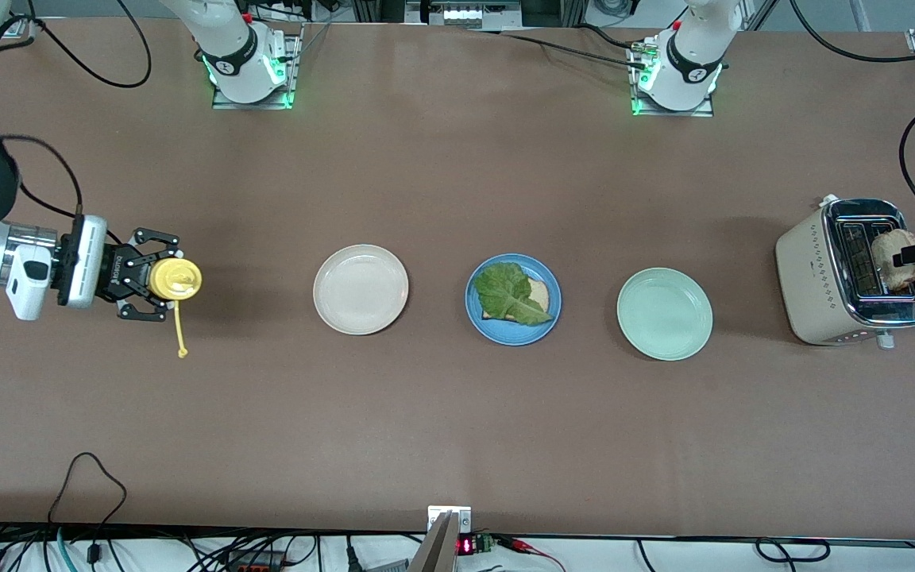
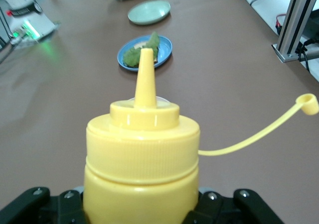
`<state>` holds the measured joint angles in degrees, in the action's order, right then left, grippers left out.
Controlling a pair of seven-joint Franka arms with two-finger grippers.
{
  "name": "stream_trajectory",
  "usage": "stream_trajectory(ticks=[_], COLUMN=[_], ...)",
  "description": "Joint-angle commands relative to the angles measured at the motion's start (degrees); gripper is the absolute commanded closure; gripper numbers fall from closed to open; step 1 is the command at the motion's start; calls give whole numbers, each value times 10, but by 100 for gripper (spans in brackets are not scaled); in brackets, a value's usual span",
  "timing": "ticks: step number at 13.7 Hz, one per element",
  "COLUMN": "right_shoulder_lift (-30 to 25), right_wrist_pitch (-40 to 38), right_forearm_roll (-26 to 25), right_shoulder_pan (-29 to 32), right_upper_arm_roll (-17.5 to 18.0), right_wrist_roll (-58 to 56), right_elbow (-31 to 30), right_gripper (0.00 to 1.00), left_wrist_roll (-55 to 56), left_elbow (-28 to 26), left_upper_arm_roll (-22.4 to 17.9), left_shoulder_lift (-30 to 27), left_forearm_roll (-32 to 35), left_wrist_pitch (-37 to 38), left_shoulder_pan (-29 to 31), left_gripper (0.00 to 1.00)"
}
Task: Make sandwich in blue plate with both arms
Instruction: 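Return the bottle to its spot while the left gripper reaches the toaster, then grasp the second bread slice with the left gripper and lift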
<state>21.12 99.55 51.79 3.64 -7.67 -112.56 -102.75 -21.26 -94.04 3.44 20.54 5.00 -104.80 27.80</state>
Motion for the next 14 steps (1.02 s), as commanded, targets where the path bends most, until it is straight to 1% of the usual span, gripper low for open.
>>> stream_trajectory(ticks=[1,2,3,4,5,8,9,10,11,12,14], right_shoulder_lift=[50,79,105,128,149,202,213,222,227,228,230], right_wrist_pitch=[-47,-61,-73,-86,-100,-113,-121,-131,-139,-143,-146], right_forearm_roll=[67,77,89,101,114,119,119,119,119,119,118], right_shoulder_pan=[53,72,86,98,110,126,131,135,140,142,152], right_upper_arm_roll=[13,13,13,13,13,13,13,13,13,13,13], right_wrist_roll=[-104,-140,-179,-216,-246,-314,-323,-331,-333,-335,-336], right_elbow=[-21,-20,-18,-17,-14,16,22,31,34,35,35], right_gripper=[84,84,84,84,84,84,83,81,79,72,53], left_wrist_roll=[-23,-24,-30,-52,-69,-71,-71,-72,-72,-72,-70], left_elbow=[1,-2,-3,-7,-8,-20,-22,-22,-19,-17,-9], left_upper_arm_roll=[10,11,11,11,11,11,11,11,11,13,16], left_shoulder_lift=[9,6,6,7,8,8,6,5,5,1,-20], left_forearm_roll=[-12,-12,-12,-12,-12,-12,-12,-12,-12,-12,-10], left_wrist_pitch=[-6,-1,2,6,5,6,7,9,10,15,35], left_shoulder_pan=[14,14,14,17,28,31,32,31,31,30,26], left_gripper=[7,22,40,51,57,73,85,97,99,99,99])
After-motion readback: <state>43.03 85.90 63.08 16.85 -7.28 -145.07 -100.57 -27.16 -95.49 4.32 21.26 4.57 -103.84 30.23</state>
